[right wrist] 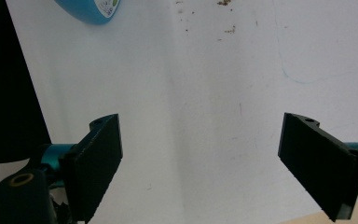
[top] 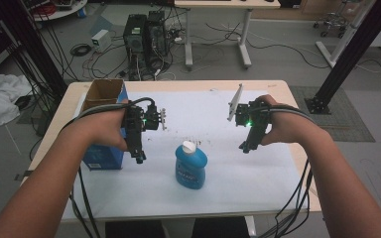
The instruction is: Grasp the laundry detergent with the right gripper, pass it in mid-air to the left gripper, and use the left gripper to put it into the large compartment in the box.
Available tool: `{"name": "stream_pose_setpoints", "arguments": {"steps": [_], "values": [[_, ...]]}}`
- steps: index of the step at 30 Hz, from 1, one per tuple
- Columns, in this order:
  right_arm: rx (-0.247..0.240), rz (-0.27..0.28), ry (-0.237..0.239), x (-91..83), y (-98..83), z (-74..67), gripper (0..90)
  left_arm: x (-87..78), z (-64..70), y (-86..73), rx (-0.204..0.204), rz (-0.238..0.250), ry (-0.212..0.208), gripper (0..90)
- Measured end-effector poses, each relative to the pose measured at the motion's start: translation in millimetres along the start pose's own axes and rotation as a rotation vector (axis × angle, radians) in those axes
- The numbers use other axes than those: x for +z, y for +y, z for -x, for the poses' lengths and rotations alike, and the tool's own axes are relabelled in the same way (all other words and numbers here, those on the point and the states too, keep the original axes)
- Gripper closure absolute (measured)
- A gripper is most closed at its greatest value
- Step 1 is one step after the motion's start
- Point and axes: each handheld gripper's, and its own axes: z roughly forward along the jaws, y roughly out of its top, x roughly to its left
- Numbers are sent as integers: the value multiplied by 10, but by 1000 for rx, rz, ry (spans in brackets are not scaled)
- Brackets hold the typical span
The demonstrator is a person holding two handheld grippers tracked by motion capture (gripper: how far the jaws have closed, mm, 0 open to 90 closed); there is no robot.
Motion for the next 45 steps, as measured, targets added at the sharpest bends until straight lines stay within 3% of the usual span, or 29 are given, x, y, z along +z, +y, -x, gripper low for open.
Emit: {"name": "stream_pose_setpoints", "arguments": {"steps": [4,10,22,33,45], "values": [[4,-8,-6,-9,-26,-23,128,11,4,-18,3,6,3,55],[15,27,-2,-50,-69,-82,127,30,22,-52,5,15,6,55],[84,94,22,24,-225,-256,127,81,46,-45,16,68,-8,55],[154,216,86,155,-340,-435,128,130,52,-95,30,109,-26,55],[187,303,105,338,-397,-614,127,138,62,-127,33,128,-32,55]]}}
